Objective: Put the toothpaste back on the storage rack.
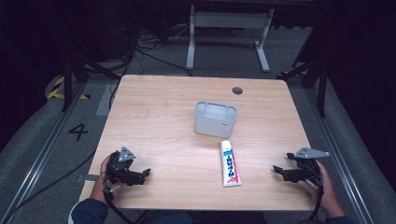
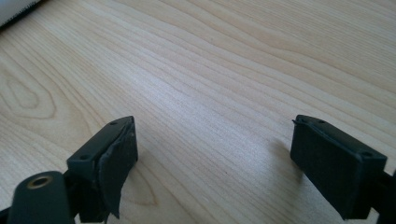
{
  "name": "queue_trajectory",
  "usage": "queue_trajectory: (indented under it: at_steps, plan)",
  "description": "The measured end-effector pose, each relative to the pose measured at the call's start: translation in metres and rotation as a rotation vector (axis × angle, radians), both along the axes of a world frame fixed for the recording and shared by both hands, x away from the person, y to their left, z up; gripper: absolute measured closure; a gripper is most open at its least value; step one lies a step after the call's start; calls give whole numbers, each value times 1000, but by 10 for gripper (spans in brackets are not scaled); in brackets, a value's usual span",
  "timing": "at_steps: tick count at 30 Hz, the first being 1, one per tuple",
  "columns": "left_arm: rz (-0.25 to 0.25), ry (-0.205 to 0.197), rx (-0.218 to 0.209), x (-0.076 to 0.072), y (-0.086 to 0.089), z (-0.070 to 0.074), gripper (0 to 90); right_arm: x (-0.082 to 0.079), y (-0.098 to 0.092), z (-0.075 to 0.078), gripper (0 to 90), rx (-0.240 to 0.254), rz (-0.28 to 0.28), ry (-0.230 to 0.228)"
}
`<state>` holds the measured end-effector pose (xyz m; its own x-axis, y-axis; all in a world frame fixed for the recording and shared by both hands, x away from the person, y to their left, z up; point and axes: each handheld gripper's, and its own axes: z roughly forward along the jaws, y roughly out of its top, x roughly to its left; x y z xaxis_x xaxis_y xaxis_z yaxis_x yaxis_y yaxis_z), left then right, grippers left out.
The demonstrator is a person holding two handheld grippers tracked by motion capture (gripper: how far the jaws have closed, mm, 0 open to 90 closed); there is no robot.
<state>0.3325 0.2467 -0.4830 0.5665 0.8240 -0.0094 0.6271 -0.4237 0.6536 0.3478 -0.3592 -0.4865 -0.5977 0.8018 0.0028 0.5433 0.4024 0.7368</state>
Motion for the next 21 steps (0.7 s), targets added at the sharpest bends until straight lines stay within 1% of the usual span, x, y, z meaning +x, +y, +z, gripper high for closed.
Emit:
queue_trajectory:
  at_steps: [10, 14, 21]
  plan:
    - [2, -3, -2, -2, 0, 0, 1, 0, 0, 0, 151, 0, 0, 0]
    - [-10, -3, -3, -2, 2, 0, 1, 0, 0, 0, 151, 0, 0, 1]
    - [-12, -3, -1, -2, 2, 0, 1, 2, 1, 0, 139, 2, 6, 6]
